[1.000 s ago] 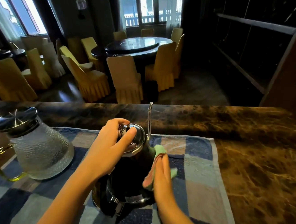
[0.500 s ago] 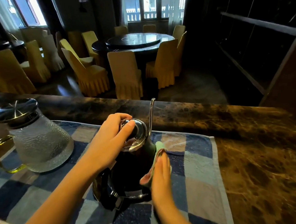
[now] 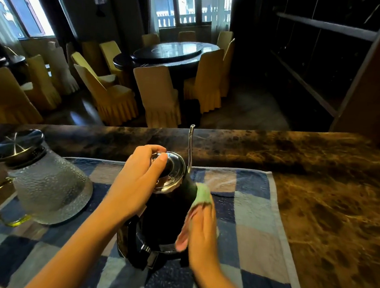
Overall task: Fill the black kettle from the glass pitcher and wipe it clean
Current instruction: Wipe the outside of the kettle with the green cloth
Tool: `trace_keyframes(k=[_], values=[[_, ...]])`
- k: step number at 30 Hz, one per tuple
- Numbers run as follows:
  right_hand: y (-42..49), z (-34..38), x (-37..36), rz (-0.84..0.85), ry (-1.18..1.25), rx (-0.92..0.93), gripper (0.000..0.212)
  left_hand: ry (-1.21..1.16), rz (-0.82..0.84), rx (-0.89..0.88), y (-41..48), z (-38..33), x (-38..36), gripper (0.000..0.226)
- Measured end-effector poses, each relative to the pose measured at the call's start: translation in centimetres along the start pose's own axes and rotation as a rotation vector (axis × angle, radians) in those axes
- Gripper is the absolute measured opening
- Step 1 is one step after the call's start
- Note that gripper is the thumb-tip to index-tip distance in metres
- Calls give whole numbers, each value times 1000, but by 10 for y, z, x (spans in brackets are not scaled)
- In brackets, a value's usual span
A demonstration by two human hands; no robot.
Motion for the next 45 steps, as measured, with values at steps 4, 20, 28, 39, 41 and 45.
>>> trace_keyframes(k=[4, 20, 28, 39, 41, 45], values=[[-46, 34, -8, 150, -49, 354, 44, 12, 18, 6, 1, 2, 0, 43], [-3, 30, -11, 38, 96, 142, 47, 4, 8, -8, 1, 2, -1, 31], [61, 36, -6, 64, 6, 199, 36, 9, -4, -21, 1, 0, 0, 26], [25, 63, -21, 77, -77, 388, 47, 74, 23, -64, -3, -2, 1, 48], [60, 67, -14, 191, -61, 262, 55, 56, 20, -66, -4, -2, 1, 48], [71, 34, -5, 142, -68, 39, 37, 68, 22, -83, -2, 2, 0, 43]])
Point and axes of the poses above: each hand's wrist, its own y-axis towards the middle knuckle, its own x-axis out of the back of the hand, z = x × y, the point moved 3 cm from there along y, towards the middle knuckle, and after that the axes turned 2 degrees about -x, right-handed, at the moved point
